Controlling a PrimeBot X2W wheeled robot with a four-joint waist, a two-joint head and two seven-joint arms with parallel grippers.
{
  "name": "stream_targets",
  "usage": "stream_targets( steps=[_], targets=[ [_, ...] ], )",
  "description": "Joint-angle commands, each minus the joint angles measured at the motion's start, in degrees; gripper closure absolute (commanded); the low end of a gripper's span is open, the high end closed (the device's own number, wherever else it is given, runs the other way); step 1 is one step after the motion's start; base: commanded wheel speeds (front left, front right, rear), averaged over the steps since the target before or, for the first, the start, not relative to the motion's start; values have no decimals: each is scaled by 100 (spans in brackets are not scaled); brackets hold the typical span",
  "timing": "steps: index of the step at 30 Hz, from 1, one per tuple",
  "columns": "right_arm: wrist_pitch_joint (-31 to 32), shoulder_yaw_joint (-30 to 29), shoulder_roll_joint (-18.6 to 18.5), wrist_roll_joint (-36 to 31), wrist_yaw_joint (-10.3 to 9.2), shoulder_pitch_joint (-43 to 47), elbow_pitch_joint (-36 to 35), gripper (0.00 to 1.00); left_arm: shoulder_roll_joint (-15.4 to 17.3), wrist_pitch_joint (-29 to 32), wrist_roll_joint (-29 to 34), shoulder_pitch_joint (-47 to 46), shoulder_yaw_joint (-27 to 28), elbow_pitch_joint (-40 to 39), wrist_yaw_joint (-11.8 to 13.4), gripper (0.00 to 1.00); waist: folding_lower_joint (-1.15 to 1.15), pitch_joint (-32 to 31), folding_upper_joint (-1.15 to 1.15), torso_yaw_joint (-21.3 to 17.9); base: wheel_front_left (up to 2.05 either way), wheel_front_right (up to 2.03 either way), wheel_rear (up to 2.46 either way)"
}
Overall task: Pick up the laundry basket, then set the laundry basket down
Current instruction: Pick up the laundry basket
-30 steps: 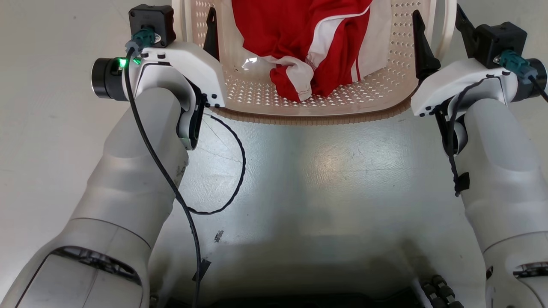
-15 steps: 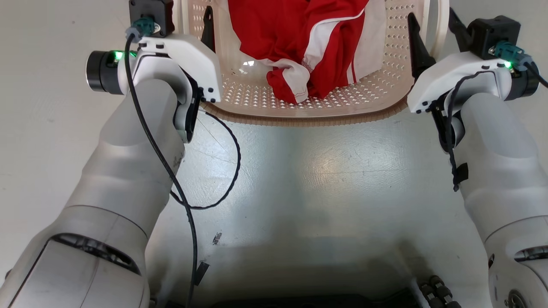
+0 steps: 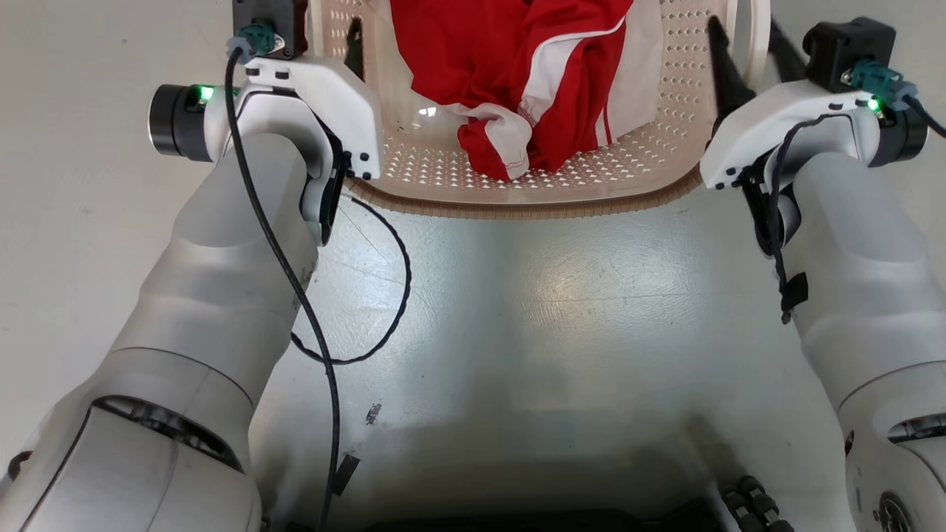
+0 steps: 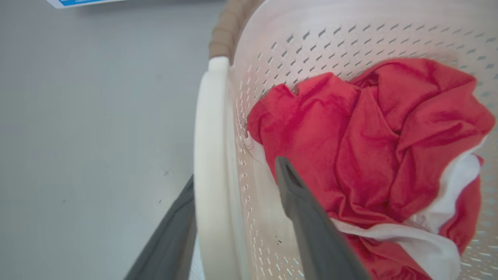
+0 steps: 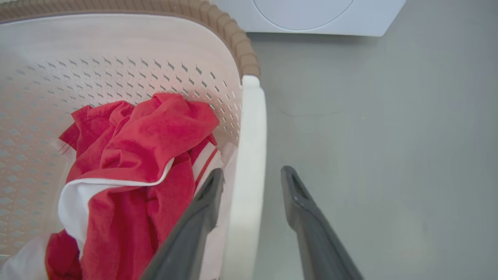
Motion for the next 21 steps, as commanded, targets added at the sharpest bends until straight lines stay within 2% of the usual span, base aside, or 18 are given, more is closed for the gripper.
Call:
stream_targets(
  steps=[1, 9, 15, 21],
  targets=[
    [-62, 100, 107, 8, 35, 124, 5, 100, 132, -24, -40, -24, 1, -22, -14, 100, 0, -17, 0, -2, 0, 0, 0],
    [-62, 316, 107, -14, 35, 244, 393, 100, 132, -80, -138, 129, -199, 48, 58, 100, 0, -276, 0, -10, 0, 0, 0],
    [-4, 684, 107, 220, 35, 405, 614, 100, 132, -33, -270, 402, -276, 135, 81, 100, 0, -592, 0, -44, 0, 0, 0],
    [233, 1258, 107, 677, 35, 729, 705, 100, 132, -12, -428, 789, -323, 230, 105, 100, 0, -1162, 0, -131, 0, 0, 0]
  ],
)
